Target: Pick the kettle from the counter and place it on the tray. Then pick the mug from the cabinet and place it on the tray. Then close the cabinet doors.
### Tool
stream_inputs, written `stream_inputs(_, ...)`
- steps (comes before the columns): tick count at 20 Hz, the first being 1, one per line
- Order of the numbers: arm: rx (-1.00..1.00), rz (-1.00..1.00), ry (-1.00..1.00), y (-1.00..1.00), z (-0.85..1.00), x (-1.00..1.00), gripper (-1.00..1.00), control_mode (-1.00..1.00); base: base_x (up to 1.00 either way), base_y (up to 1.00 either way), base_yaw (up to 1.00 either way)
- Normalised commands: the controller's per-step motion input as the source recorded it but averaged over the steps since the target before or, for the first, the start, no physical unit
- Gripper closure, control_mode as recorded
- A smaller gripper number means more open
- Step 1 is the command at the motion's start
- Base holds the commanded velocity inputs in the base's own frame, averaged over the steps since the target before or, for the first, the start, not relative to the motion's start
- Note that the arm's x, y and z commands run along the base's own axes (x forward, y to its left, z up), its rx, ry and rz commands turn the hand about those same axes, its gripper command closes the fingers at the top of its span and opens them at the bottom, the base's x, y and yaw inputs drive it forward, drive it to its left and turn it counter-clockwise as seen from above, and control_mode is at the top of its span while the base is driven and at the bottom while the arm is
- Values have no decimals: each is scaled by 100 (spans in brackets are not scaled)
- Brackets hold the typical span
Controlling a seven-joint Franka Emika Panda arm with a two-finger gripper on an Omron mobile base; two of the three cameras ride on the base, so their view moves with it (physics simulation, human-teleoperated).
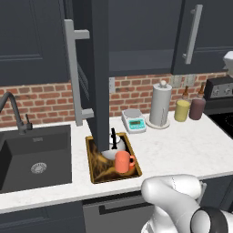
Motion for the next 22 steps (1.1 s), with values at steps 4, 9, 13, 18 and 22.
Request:
stream_inputs(4, -22, 7, 4, 51, 0, -58, 100, -100, 0, 0, 0)
stream_inputs(9, -21, 0, 5, 59, 0, -66, 100, -100, 0, 0, 0)
stream_inputs(13, -24, -1, 15, 74, 0, -49, 100, -100, 0, 0, 0)
stream_inputs(18, -24, -6, 19, 69, 1, -40, 100, -100, 0, 0, 0)
stream_inputs(22, -27, -6, 17, 60, 0, -33, 100, -100, 0, 0, 0)
